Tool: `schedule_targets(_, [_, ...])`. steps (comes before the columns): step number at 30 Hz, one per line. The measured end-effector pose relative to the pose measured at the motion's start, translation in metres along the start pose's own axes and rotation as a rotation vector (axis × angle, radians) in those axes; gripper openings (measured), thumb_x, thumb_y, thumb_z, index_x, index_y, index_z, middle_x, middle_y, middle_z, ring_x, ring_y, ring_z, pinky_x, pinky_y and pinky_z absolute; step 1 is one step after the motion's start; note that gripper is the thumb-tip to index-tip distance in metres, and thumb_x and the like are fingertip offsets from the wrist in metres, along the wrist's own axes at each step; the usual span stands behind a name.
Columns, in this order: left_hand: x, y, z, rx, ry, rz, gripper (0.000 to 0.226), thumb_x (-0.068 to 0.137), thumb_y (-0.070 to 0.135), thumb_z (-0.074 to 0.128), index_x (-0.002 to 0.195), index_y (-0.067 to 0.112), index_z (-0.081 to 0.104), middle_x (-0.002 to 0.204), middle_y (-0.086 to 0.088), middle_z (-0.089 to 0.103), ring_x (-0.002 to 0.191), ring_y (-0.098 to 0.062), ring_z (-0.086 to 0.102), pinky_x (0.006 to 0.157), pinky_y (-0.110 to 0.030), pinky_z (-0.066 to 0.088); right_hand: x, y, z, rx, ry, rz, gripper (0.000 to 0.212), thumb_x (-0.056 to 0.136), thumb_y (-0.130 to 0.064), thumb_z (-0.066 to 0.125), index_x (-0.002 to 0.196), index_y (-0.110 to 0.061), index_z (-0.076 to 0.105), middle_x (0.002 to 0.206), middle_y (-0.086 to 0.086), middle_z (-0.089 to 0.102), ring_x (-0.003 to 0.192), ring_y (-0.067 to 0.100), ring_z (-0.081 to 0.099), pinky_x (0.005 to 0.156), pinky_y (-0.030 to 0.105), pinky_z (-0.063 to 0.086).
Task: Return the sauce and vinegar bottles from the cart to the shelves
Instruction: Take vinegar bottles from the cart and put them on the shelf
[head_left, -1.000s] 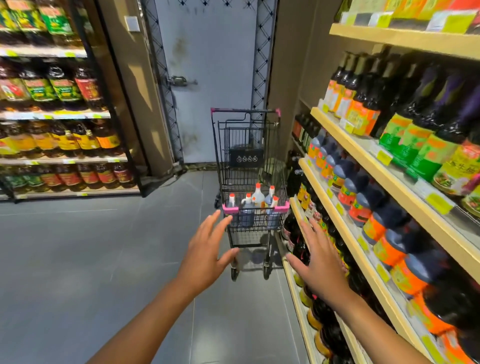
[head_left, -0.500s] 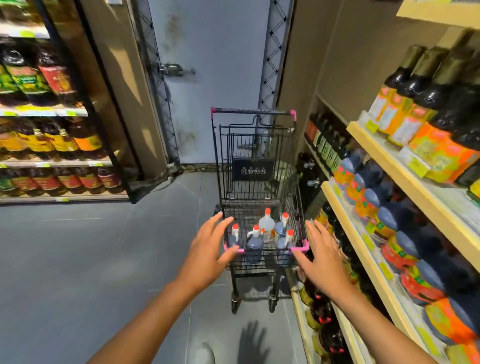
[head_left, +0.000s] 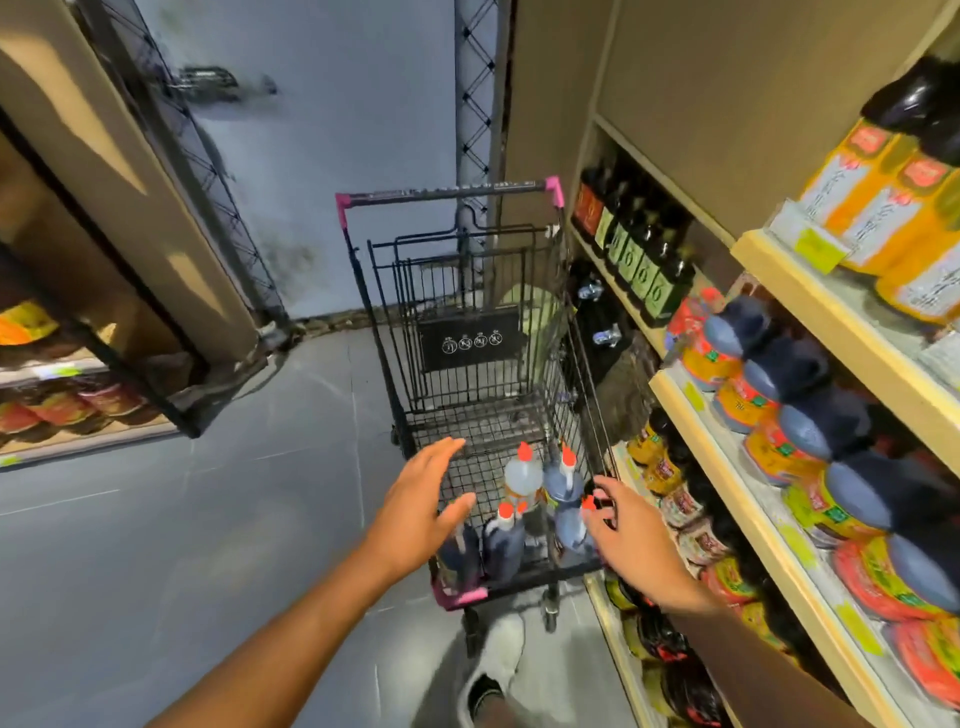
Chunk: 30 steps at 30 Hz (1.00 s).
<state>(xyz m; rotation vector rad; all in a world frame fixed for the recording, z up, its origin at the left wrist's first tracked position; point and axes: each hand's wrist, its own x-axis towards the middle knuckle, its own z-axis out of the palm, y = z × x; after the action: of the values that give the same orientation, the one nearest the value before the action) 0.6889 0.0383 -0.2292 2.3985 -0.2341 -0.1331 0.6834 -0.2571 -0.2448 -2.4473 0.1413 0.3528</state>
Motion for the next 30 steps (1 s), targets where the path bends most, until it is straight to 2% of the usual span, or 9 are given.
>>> schedule_targets(3, [0.044, -0.012, 0.011, -0.024, -0.029, -0.035, 0.068, 0.096, 0.041, 0.062, 0.155, 0.024, 0.032, 0.158, 0.002, 0.037, 0.146, -0.014, 0.033, 0.122, -0.036, 0.027, 0.048, 0.002, 0.010, 0.008, -0.016, 0.061, 0.010, 0.093, -0.008, 0.061, 0.091, -0.018, 0.061, 0.075, 0.001, 0.065, 0.063, 0.016, 0.061, 0.059, 0.035, 0.050])
schedule_targets(5, [0.069, -0.019, 0.018, -0.034, -0.055, -0.081, 0.067, 0.097, 0.039, 0.063, 0.155, 0.024, 0.033, 0.156, 0.001, 0.038, 0.145, -0.014, 0.034, 0.120, -0.030, 0.025, 0.082, 0.003, 0.017, 0.030, -0.048, 0.109, 0.029, 0.088, -0.007, 0.063, 0.076, -0.027, 0.045, 0.065, -0.007, 0.054, 0.051, 0.008, 0.053, 0.046, 0.025, 0.047])
schedule_targets(7, [0.088, -0.026, 0.027, -0.047, -0.078, -0.109, 0.066, 0.097, 0.036, 0.063, 0.154, 0.025, 0.033, 0.155, 0.001, 0.039, 0.143, -0.014, 0.035, 0.117, -0.025, 0.023, 0.115, 0.009, 0.031, -0.055, -0.097, 0.131, 0.007, 0.093, -0.023, 0.057, 0.089, -0.027, 0.060, 0.077, -0.007, 0.062, 0.063, 0.007, 0.060, 0.054, 0.016, 0.050])
schedule_targets(11, [0.117, -0.045, 0.039, -0.060, -0.110, -0.142, 0.065, 0.097, 0.036, 0.064, 0.154, 0.022, 0.034, 0.155, -0.003, 0.041, 0.143, -0.015, 0.036, 0.121, -0.033, 0.028, 0.195, 0.044, 0.085, -0.191, -0.252, 0.085, 0.051, 0.084, -0.050, 0.028, 0.082, -0.014, 0.064, 0.086, 0.012, 0.070, 0.086, 0.032, 0.071, 0.072, 0.034, 0.052])
schedule_targets(15, [0.134, -0.057, 0.043, -0.084, -0.133, -0.206, 0.064, 0.098, 0.039, 0.060, 0.155, 0.026, 0.032, 0.157, 0.000, 0.037, 0.145, -0.014, 0.033, 0.122, -0.037, 0.028, 0.227, 0.012, 0.098, -0.173, -0.264, 0.181, 0.033, 0.096, -0.034, 0.061, 0.103, -0.003, 0.070, 0.103, 0.019, 0.072, 0.101, 0.034, 0.068, 0.083, 0.031, 0.047])
schedule_targets(19, [0.144, -0.064, 0.041, -0.100, -0.143, -0.265, 0.062, 0.100, 0.032, 0.059, 0.155, 0.030, 0.030, 0.156, 0.010, 0.033, 0.137, -0.008, 0.038, 0.120, -0.029, 0.030, 0.251, 0.003, 0.120, -0.240, -0.286, 0.171, 0.020, 0.095, -0.033, 0.064, 0.106, -0.016, 0.069, 0.100, 0.008, 0.071, 0.092, 0.024, 0.068, 0.074, 0.023, 0.050])
schedule_targets(24, [0.150, -0.084, 0.042, -0.091, -0.156, -0.301, 0.065, 0.100, 0.028, 0.060, 0.154, 0.038, 0.027, 0.158, 0.013, 0.032, 0.137, 0.009, 0.024, 0.107, 0.000, 0.015, 0.272, 0.014, 0.147, -0.271, -0.248, 0.272, 0.029, 0.090, -0.036, 0.071, 0.096, -0.008, 0.073, 0.083, 0.006, 0.073, 0.067, 0.020, 0.062, 0.057, 0.022, 0.047])
schedule_targets(27, [0.150, -0.096, 0.042, -0.119, -0.151, -0.308, 0.064, 0.100, 0.026, 0.060, 0.155, 0.037, 0.030, 0.159, 0.013, 0.031, 0.143, -0.012, 0.038, 0.118, -0.028, 0.036, 0.275, 0.018, 0.154, -0.323, -0.284, 0.268, 0.026, 0.093, -0.036, 0.068, 0.097, -0.010, 0.073, 0.087, 0.009, 0.075, 0.073, 0.021, 0.066, 0.061, 0.022, 0.051])
schedule_targets(30, [0.151, -0.101, 0.041, -0.106, -0.156, -0.326, 0.063, 0.100, 0.023, 0.061, 0.154, 0.037, 0.031, 0.158, 0.014, 0.032, 0.117, -0.047, 0.056, 0.102, -0.048, 0.051, 0.280, 0.024, 0.155, -0.366, -0.267, 0.220, 0.026, 0.096, -0.036, 0.063, 0.098, -0.013, 0.074, 0.092, 0.009, 0.075, 0.086, 0.026, 0.070, 0.065, 0.024, 0.047])
